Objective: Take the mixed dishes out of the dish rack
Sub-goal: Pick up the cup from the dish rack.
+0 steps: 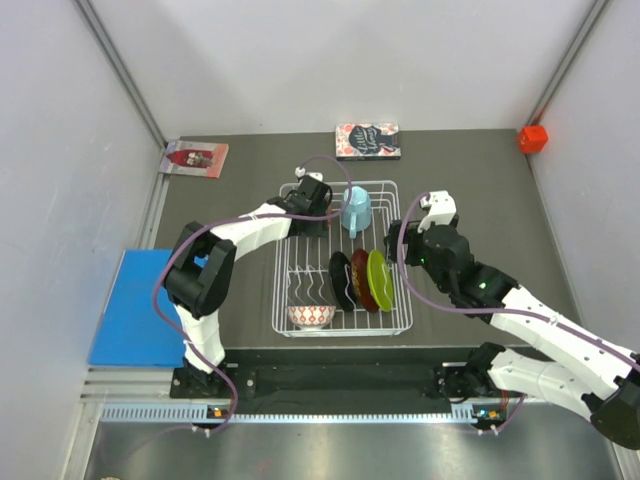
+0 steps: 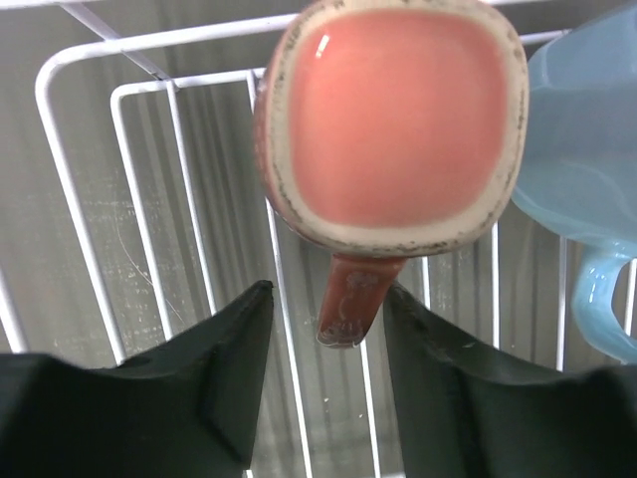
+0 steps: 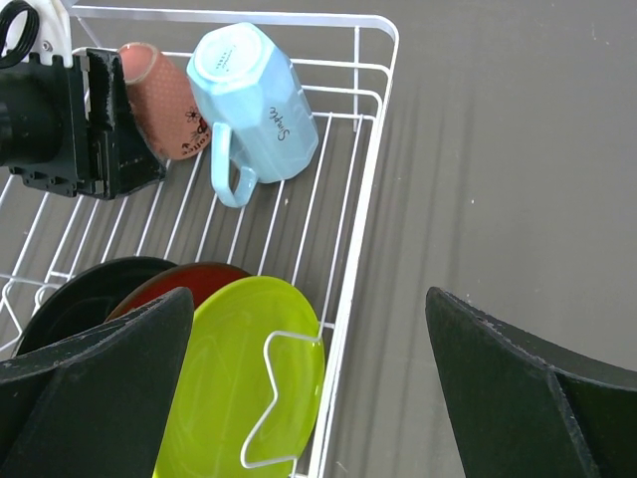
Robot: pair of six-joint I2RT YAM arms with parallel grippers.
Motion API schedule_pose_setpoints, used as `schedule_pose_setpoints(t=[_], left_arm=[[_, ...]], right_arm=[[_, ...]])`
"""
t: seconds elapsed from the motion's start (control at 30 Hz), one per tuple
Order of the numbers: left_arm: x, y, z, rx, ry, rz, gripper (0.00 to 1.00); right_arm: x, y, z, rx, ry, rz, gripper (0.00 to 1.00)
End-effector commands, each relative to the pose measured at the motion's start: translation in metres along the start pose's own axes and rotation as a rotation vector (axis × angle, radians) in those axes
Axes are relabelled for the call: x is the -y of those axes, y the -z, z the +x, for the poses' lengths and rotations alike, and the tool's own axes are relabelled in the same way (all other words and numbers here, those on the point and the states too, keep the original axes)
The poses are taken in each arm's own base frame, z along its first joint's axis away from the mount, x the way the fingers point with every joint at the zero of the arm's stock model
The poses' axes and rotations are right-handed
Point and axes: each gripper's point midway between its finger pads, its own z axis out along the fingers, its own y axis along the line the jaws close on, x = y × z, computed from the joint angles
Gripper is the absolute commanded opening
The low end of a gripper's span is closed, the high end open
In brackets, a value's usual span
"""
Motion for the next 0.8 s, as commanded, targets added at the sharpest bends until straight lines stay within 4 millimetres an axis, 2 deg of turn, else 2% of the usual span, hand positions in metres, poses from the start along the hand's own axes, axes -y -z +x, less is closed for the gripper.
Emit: schedule_pose_setpoints(t=[0.0,0.23,0.37,0.43,0.47,0.53,0.57,0.6,0.77], left_arm=[[0.003,-0.002,-0.011,0.054,0.023,-0.002,0.55],[0.005,0.002,-0.022,0.101,0.027,0.014,0.52],[0.006,0.000,-0.022,0.123,0.030,0.026,0.43],[0.008,0.000,-0.023,0.130,0.034,0.038,0.34],[0.008,-0.001,-0.021,0.124,0.034,0.037,0.33],[0.009,-0.002,-0.020,0.120,0.034,0.044,0.22],[0.009,-0.003,-0.018,0.116,0.033,0.042,0.15],[0.007,-0.003,-0.017,0.113,0.034,0.039,0.00],[0.005,0.001,-0.016,0.117,0.036,0.032,0.00]], right_arm=[[-0.005,0.001,-0.005,0.020,-0.027,-0.019,1.00],[-0.004,0.000,-0.001,0.011,-0.023,-0.016,1.00],[-0.005,-0.001,0.001,0.007,-0.023,-0.019,1.00],[-0.005,-0.001,0.001,0.008,-0.024,-0.019,1.00],[-0.005,0.000,0.001,0.009,-0.024,-0.018,1.00],[-0.005,-0.001,0.002,0.006,-0.023,-0.018,1.00],[-0.005,0.000,0.002,0.007,-0.021,-0.020,1.00],[-0.004,-0.001,0.003,0.006,-0.024,-0.017,0.99],[-0.006,-0.001,0.003,0.004,-0.027,-0.023,1.00]])
